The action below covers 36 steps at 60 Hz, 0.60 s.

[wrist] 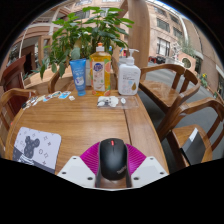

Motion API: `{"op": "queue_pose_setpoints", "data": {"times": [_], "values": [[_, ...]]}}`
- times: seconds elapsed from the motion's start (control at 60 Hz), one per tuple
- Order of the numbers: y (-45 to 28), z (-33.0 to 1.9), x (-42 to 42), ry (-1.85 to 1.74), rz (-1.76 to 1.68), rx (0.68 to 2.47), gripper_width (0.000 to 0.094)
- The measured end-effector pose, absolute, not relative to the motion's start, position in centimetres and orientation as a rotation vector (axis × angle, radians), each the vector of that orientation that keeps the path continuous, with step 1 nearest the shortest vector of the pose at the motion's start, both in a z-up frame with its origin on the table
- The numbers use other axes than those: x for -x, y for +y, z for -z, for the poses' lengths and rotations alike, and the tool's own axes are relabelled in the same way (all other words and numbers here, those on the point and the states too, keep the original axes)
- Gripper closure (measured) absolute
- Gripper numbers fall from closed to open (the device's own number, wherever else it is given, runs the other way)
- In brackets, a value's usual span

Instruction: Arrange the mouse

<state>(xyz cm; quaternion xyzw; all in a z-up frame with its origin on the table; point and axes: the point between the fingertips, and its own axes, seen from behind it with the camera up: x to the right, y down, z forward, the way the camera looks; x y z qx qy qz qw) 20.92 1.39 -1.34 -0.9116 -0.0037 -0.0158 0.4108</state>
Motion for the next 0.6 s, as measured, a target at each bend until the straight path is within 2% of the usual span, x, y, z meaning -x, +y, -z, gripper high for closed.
{"op": "queue_pose_setpoints", "data": {"times": [0.117, 0.3, 0.383, 0.433, 0.483, 0.6], "values": [[1.1, -2.3, -21.8, 0.069, 0.104, 2.235, 0.0592], [1.4, -16.6, -18.9, 0.105, 0.122, 1.995, 0.0592], [0.9, -20.7, -13.9, 0.063, 0.062, 1.929, 0.0594], [0.4, -21.6, -10.2, 0.034, 0.012, 1.923, 0.0595], [0.1, -20.9, -6.9, 0.008, -0.038, 1.944, 0.0594], [-1.0, -14.1, -0.1, -0.040, -0.095, 2.074, 0.0595]]}}
